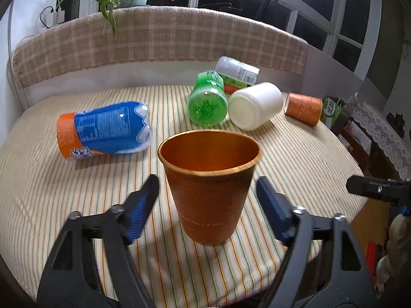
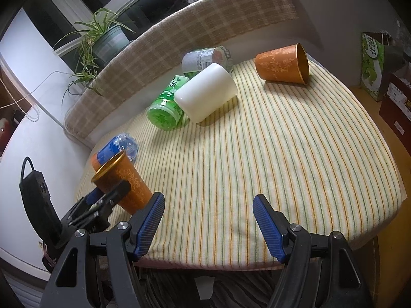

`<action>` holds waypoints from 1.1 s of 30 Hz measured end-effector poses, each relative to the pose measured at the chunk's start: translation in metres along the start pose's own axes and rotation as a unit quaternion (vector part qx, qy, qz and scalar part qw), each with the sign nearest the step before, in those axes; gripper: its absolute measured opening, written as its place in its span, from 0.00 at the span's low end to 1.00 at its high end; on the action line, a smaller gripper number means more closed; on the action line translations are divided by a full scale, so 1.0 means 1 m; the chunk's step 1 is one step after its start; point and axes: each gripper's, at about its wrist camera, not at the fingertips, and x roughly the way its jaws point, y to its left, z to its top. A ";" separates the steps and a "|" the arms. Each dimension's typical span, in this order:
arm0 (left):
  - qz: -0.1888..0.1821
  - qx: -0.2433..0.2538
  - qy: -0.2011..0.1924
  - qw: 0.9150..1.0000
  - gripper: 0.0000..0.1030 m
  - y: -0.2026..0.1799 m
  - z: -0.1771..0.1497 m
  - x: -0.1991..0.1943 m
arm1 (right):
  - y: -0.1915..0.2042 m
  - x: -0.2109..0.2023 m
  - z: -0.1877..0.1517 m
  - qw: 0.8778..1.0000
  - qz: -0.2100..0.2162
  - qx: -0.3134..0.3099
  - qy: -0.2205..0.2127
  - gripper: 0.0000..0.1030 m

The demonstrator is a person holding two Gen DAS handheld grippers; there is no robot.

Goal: Flip cup upright
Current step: 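Open the left gripper and release the upright orange cup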

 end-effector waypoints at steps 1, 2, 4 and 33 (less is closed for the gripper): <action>0.000 0.001 0.002 1.000 0.83 0.000 -0.002 0.000 | 0.001 0.000 0.000 1.000 0.000 -0.001 0.000 0.72; -0.001 0.004 0.005 1.000 0.84 -0.001 -0.003 -0.001 | 0.001 0.000 0.000 1.000 0.000 -0.002 -0.001 0.72; -0.002 0.008 0.010 1.000 0.84 -0.002 -0.006 -0.002 | 0.003 -0.001 -0.001 1.000 0.000 -0.004 -0.001 0.72; 0.112 -0.022 -0.144 0.983 1.00 0.028 -0.017 -0.128 | 0.070 -0.032 -0.017 0.979 -0.043 -0.142 -0.138 0.99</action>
